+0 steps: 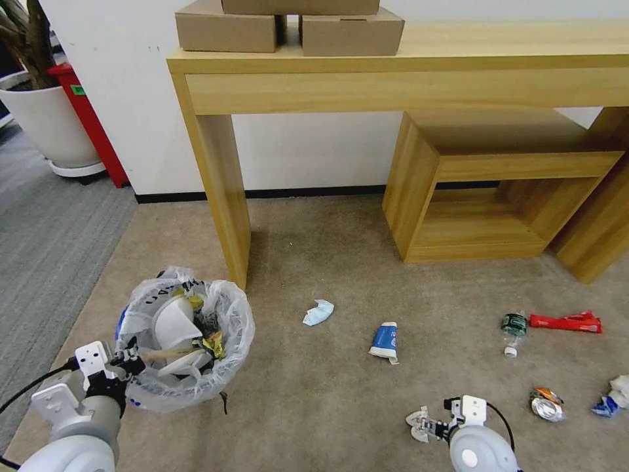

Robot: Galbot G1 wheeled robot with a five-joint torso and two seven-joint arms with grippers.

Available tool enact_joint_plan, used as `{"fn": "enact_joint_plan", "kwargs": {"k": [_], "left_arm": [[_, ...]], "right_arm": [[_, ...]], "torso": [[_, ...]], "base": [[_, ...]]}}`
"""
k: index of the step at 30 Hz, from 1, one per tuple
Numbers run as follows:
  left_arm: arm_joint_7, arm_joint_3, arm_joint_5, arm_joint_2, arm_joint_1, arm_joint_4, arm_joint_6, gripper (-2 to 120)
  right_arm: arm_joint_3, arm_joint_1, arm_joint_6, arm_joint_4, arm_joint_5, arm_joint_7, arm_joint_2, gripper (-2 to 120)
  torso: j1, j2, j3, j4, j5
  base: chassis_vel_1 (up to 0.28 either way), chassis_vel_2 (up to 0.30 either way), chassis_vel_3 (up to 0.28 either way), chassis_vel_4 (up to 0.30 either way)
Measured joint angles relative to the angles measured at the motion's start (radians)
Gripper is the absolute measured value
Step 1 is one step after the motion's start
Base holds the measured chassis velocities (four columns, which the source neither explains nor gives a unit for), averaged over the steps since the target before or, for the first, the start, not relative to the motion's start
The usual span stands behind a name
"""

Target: Pick up the trash bin and place the garbage on the floor into it.

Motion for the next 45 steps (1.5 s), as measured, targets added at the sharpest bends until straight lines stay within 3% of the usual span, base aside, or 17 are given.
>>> {"fn": "enact_joint_plan", "kwargs": {"k": [10,26,33,45], "left_arm": [[0.0,-0.007,0.0,-0.006,0.007,-0.011,0.0,0],[-0.001,-0.005,0.003,-0.014,0.006,-0.012,-0.004,0],[-0.001,-0.004,0.004,-0.014,0.005,-0.012,-0.007,0],[0.002,0.002,0.009,-0.013,0.013,-0.015,-0.02,0]], "right_arm": [[-0.094,0.054,0.027,-0.083,-0.071,-0.042,0.027,99],[-0.137,0.097,0.049,-0.15,-0.111,-0.081,0.057,92],[-0.145,0.101,0.057,-0.165,-0.13,-0.09,0.064,79],[-0.169,0.097,0.083,-0.199,-0.192,-0.107,0.088,39]], "torso": [[0.0,0.0,0.0,0.0,0.0001],[0.0,0.0,0.0,0.0,0.0001],[0.0,0.0,0.0,0.0,0.0],[0.0,0.0,0.0,0.0,0.0001]], "base": [[0.0,0.0,0.0,0.0],[0.0,0.0,0.0,0.0],[0.0,0.0,0.0,0.0],[0.0,0.0,0.0,0.0]]}}
